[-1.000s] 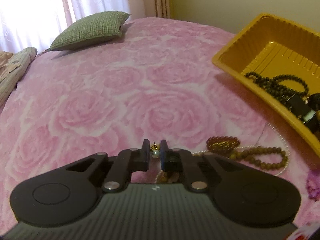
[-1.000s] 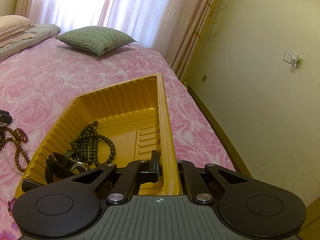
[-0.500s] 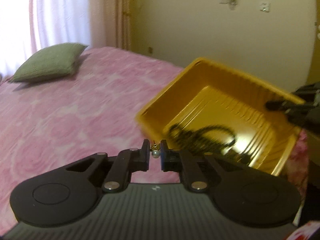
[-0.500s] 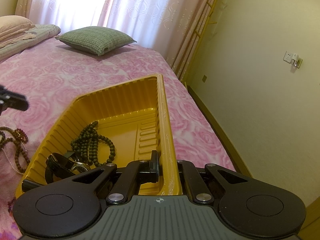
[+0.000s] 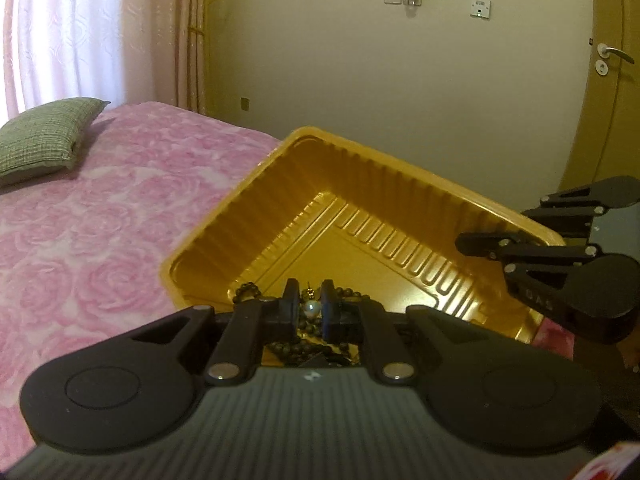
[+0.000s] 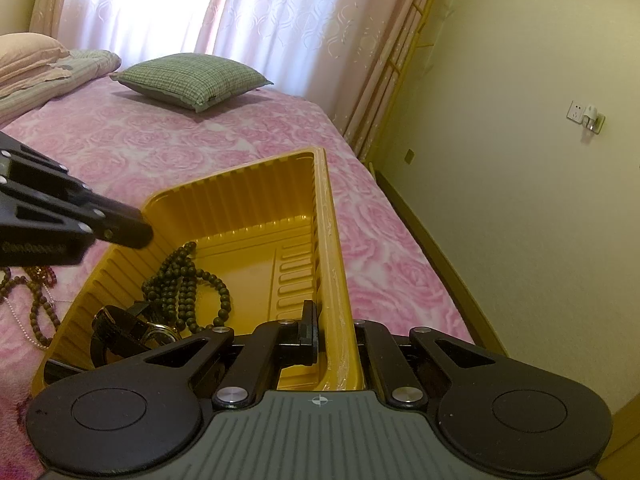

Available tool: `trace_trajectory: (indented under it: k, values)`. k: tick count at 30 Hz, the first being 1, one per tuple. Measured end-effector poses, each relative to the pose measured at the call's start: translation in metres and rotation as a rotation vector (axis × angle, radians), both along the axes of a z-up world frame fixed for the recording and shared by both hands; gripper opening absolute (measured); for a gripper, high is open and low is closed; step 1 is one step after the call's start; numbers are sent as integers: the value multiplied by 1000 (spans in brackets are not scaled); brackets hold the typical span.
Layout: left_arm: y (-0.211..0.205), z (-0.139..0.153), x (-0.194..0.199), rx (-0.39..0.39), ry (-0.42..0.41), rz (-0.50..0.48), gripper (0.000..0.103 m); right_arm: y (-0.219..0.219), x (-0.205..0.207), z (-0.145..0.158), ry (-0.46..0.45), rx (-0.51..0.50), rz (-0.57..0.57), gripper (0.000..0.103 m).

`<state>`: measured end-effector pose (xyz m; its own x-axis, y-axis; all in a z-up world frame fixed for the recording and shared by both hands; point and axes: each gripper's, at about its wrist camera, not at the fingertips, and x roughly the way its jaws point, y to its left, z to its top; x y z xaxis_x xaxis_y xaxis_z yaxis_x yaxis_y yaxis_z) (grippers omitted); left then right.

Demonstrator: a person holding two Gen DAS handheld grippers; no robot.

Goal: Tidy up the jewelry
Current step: 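Carry the pearl earring into the tray and open the left gripper, then grasp a brown wooden bead strand with the left gripper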

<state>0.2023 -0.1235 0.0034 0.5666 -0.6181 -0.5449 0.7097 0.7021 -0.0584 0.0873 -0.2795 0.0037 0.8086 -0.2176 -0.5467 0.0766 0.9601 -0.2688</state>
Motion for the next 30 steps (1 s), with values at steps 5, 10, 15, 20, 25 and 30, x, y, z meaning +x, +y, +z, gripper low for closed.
trace_trajectory:
  k: [5, 10, 15, 20, 25, 30]
  values:
    - [22, 2, -1, -3, -28, 58, 41, -1, -1, 0, 0, 0, 1, 4]
    - [76, 3, 1, -2, -56, 200, 45, 0, -1, -1, -2, 4, -3, 4]
    - [129, -3, -7, 44, -100, 324, 46, 2, -1, 0, -5, 5, -3, 4]
    - [172, -12, -19, 59, -76, 400, 46, 0, -2, -1, -5, 6, -3, 4]
    - [188, -28, -38, 109, -55, 395, 44, 0, -2, 0, -4, 7, -3, 4]
    - [181, -44, -57, 125, -25, 364, 37, 0, -2, 0, -4, 6, -2, 4]
